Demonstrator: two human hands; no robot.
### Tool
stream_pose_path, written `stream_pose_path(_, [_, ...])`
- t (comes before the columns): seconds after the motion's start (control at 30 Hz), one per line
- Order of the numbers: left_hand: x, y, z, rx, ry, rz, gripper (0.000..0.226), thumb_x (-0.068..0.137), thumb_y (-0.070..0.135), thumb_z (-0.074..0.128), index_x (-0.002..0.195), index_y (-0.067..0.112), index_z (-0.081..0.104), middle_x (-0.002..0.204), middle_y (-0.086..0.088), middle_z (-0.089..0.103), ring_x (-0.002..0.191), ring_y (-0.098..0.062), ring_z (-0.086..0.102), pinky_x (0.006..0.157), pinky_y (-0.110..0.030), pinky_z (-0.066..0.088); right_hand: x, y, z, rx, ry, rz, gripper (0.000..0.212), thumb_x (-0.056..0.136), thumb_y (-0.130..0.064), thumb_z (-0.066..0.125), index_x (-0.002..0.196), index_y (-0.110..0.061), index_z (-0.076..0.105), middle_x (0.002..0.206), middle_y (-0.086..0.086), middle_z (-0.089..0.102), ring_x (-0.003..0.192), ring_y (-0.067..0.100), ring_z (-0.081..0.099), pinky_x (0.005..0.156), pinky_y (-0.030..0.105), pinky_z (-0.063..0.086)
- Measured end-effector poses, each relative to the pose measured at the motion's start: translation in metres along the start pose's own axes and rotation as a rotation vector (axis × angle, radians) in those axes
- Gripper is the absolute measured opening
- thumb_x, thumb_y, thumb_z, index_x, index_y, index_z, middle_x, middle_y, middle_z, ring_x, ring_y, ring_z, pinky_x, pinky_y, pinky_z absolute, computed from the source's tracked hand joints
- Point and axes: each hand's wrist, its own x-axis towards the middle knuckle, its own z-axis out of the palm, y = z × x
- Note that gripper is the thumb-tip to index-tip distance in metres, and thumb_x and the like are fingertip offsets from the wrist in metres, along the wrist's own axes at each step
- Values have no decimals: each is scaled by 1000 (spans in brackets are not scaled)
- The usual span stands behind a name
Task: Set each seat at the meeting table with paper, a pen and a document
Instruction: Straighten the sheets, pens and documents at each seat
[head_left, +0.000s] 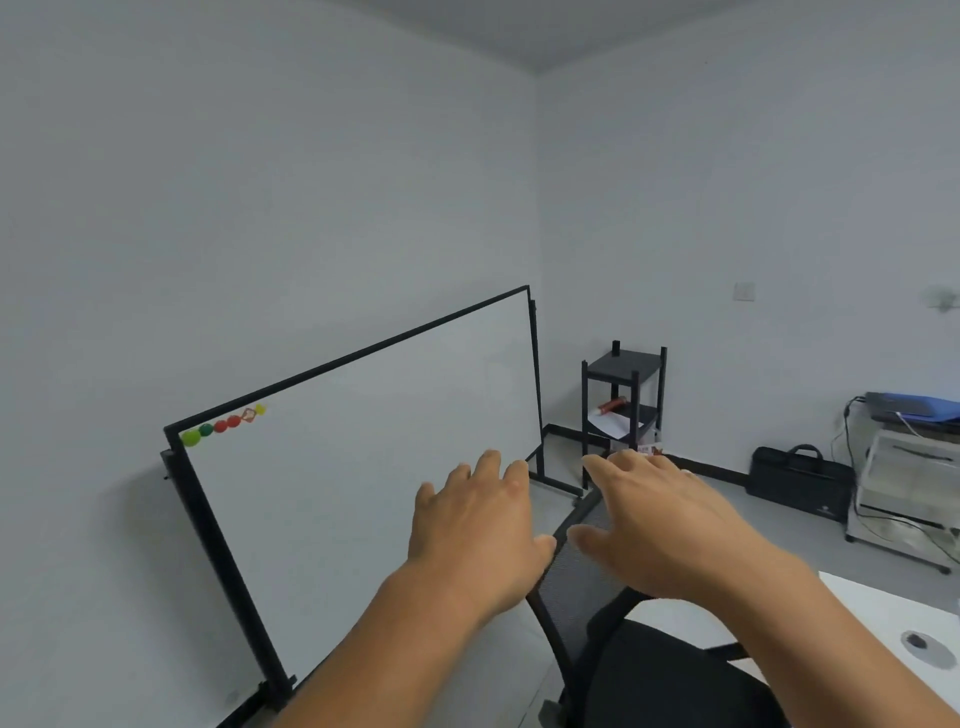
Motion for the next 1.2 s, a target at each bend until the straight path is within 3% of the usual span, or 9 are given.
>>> stream_pose_path(0.2, [82,-17,7,-18,-17,95,75,105,59,56,167,26,28,175,-4,27,158,-29,34,125,-54,34,65,13,0,-17,8,100,67,99,-66,54,153,-28,41,148,-2,53,139,25,48,114,45,45])
stream_pose_path(0.37, [153,-30,20,-34,-20,231,76,104,59,56,167,28,27,173,-2,30,157,-28,37,124,-54,36,109,22,9,-4,13,238,73,101,-66,53,161,-30,33,161,-1,46,149,26,41,120,48,40])
stream_pose_path(0.7, [290,-43,41,-9,-54,652,77,103,60,57,166,27,28,171,0,34,152,-27,43,123,-55,38,174,15,29,-13,38,669,52,100,-64,54,138,-29,48,143,-1,55,139,27,49,116,50,42])
stream_pose_path(0.83, [321,-18,46,-37,-51,845,82,101,63,57,168,29,25,173,1,32,154,-27,41,124,-55,37,166,14,26,-21,27,879,44,100,-63,55,129,-30,49,133,-3,57,131,25,52,110,46,46])
stream_pose_path(1.03, [329,51,58,-94,-43,1155,74,101,62,54,163,31,31,164,4,40,148,-25,46,120,-51,40,126,43,30,-54,52,1186,61,101,-64,51,151,-30,42,152,-1,52,141,27,47,115,47,43])
stream_pose_path(1.2, [342,115,79,-74,-48,1310,66,100,59,56,157,30,40,154,4,48,139,-25,53,116,-52,43,109,87,45,-13,96,1367,69,101,-67,50,159,-33,35,163,-3,46,147,26,45,116,45,44])
